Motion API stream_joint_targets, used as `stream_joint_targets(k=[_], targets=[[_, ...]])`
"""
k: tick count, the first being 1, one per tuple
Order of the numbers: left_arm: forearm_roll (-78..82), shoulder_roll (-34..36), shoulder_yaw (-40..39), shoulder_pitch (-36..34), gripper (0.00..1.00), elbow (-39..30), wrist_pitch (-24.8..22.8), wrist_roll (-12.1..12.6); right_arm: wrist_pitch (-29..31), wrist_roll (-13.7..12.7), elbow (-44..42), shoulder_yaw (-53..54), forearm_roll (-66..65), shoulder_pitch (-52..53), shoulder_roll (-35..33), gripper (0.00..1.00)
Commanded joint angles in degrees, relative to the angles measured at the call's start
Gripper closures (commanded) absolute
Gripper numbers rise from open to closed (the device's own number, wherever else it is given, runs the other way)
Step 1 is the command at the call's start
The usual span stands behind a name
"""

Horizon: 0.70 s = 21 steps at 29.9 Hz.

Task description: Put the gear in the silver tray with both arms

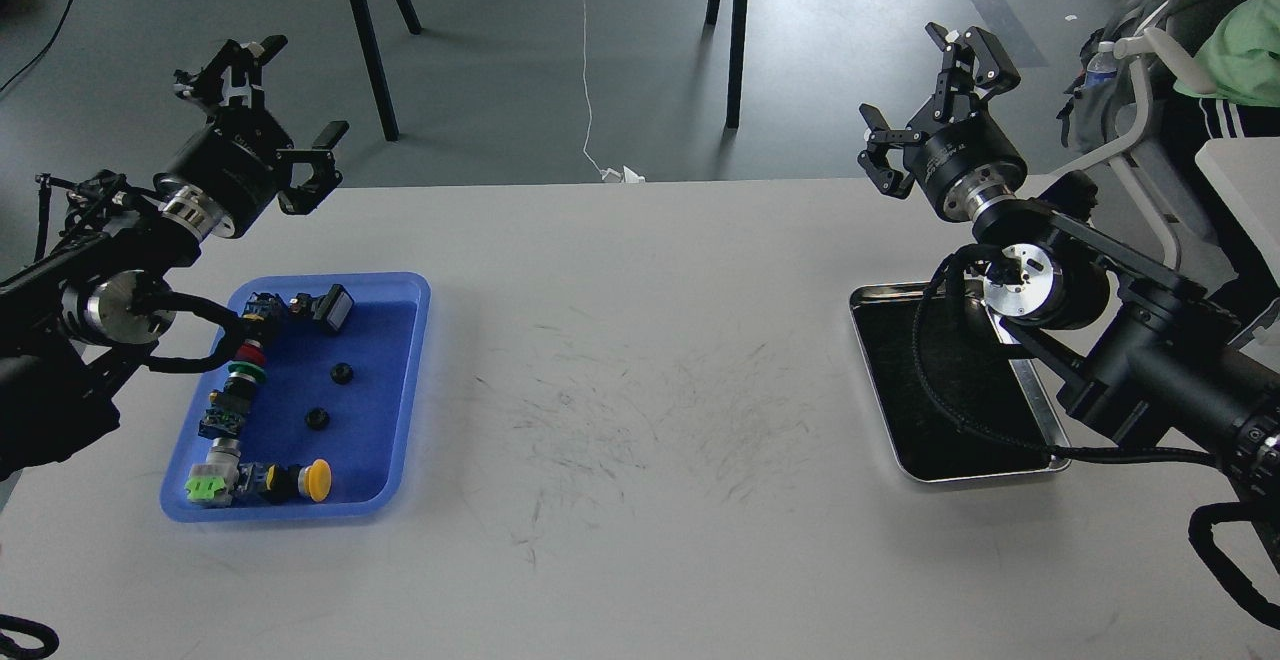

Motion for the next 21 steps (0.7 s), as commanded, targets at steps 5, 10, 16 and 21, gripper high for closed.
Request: stream_joint_targets(k=[5,10,16,21], targets=[[0.1,-0.7,1.9,-0.2,0.01,-0.1,0.0,0.1,0.0,0.1,0.0,1.5,0.0,0.0,0.4,0.02],[0.3,-0.6,2.3,-0.3,0.01,-0.3,0.0,0.2,0.0,0.1,0.0,1.7,0.0,0.0,0.9,0.02],[0.3,-0.2,2.4,-0.4,0.01,-0.3,0.0,0.1,0.0,0.1,-0.5,2.3,0.0,0.0,1.6,0.02],[0.3,0.0,2.4,-0.5,0.01,-0.3,0.0,0.1,0.0,0.1,-0.5,2.3,0.0,0.1,1.9,0.02]])
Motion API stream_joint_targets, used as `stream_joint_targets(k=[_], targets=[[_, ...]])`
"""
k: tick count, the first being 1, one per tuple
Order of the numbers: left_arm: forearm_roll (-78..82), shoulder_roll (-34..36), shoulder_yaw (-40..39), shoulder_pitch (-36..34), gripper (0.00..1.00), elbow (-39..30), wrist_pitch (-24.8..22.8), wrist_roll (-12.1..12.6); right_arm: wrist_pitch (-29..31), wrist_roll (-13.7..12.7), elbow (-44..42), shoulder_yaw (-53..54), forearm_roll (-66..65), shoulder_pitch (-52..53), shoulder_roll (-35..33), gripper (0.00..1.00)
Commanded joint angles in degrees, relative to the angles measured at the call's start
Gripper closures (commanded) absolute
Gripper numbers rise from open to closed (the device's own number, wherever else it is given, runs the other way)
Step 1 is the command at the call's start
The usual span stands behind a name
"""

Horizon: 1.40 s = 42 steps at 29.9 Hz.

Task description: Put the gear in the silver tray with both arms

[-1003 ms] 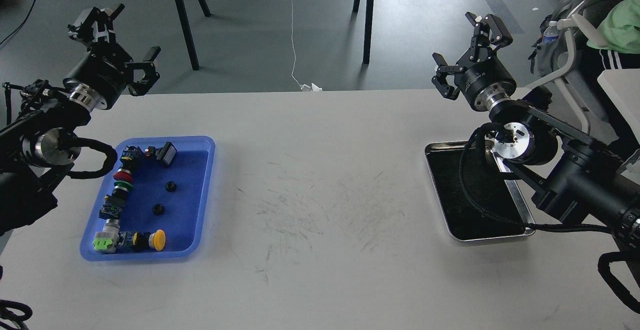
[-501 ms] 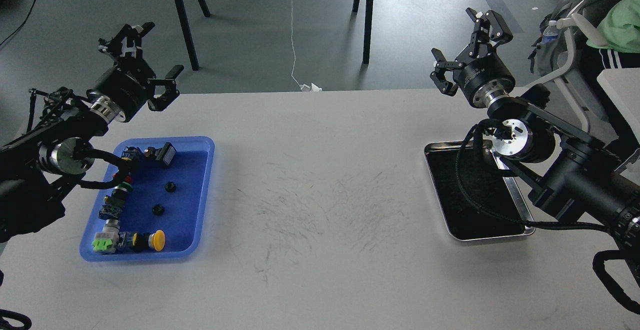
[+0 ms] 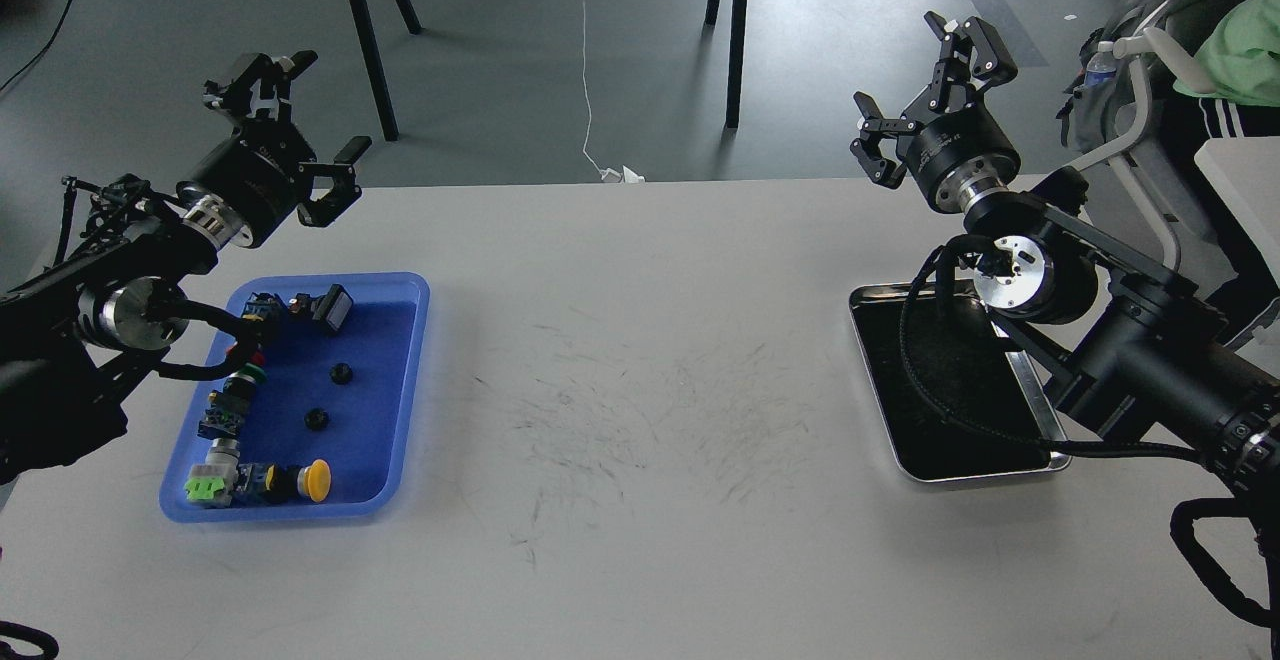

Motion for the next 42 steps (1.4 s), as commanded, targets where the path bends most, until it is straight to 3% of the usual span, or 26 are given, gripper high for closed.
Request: stream_joint_targets(k=[1,27,42], targets=[[0.0,0.0,0.0,-0.1,0.01,0.0,0.0,0.0,0.0,-0.1,0.0,0.0,0.0,0.1,0.1,0.02],[0.1,0.6,3.2,-0.8,0.01,0.3,0.0,0.1,0.1,-0.2,0.1,0.1,0.0,0.3,0.1,0.02],[0.2,1.3,0.5,-1.1,0.01,-0.4,0.0,-0.8,0.1,-0.2,0.1,0.1,0.0,0.4,0.0,0.02]])
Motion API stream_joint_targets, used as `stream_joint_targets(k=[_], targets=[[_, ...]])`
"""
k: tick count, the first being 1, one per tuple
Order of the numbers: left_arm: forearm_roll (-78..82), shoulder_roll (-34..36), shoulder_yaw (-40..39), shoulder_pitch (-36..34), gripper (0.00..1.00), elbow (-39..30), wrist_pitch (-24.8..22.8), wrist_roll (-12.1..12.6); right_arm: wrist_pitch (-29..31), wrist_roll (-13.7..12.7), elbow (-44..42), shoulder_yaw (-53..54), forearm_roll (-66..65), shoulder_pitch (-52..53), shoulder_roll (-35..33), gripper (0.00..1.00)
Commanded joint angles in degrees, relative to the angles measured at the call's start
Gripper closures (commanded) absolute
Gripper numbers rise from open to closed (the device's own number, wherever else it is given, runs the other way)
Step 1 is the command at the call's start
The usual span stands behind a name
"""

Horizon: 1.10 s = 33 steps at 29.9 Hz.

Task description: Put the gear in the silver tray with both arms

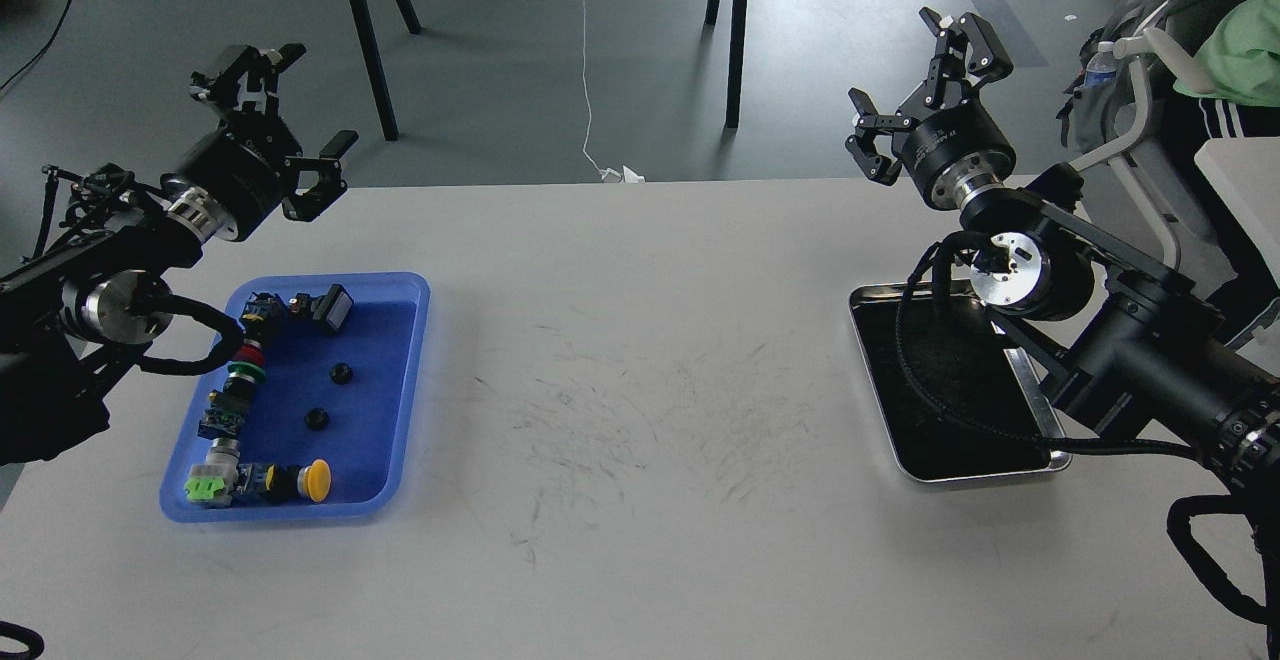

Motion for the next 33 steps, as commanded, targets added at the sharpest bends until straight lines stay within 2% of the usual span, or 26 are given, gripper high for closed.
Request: stream_joint_targets(k=[1,33], targets=[[0.3,0.1,-1.5,0.0,0.01,-0.4,0.0,-0.2,0.0,0.0,0.0,0.0,0.0,0.1,0.0,0.02],[4.5,-0.1,-3.9,0.1,0.01,-1.8,0.9,0.3,-0.1,0.0,0.0,0.0,0.0,0.0,0.0,0.02]])
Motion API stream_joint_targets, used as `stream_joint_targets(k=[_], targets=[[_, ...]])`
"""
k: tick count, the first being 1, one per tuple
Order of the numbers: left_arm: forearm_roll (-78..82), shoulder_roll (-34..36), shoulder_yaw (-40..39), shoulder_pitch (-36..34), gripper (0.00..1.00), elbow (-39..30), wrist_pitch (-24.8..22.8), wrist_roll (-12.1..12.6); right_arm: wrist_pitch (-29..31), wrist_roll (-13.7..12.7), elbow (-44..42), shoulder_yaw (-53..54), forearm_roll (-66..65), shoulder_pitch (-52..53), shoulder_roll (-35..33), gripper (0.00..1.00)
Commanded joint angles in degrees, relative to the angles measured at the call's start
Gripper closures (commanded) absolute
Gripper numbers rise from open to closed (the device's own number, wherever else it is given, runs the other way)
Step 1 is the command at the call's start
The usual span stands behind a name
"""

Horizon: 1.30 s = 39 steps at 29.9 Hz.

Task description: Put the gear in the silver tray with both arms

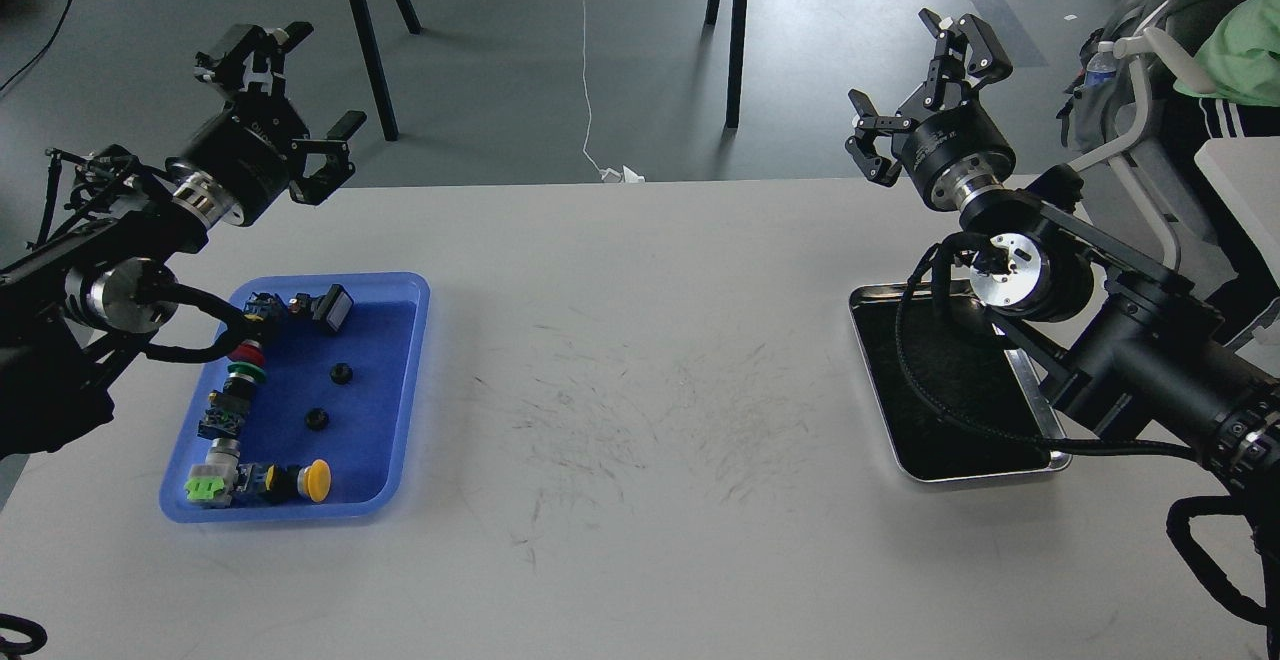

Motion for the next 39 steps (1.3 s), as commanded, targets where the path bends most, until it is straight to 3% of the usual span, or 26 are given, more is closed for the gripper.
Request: stream_joint_targets(k=[1,24,28,39], targets=[[0.0,0.0,0.0,0.0,0.01,0.0,0.2,0.0,0.0,0.0,0.0,0.0,0.0,0.1,-0.1,0.02],[-0.2,-0.1,-0.2,-0.3,0.01,1.5,1.2,-0.2,0.0,0.0,0.0,0.0,0.0,0.1,-0.1,0.02],[-0.1,0.1,0.1,-0.4,0.01,2.0,-0.7,-0.2,0.0,0.1,0.0,0.0,0.0,0.1,0.0,0.02],[0.3,0.0,-0.8,-0.4,0.01,2.1,-0.8,-3.0,0.0,0.1,0.0,0.0,0.0,-0.2,0.0,0.02]])
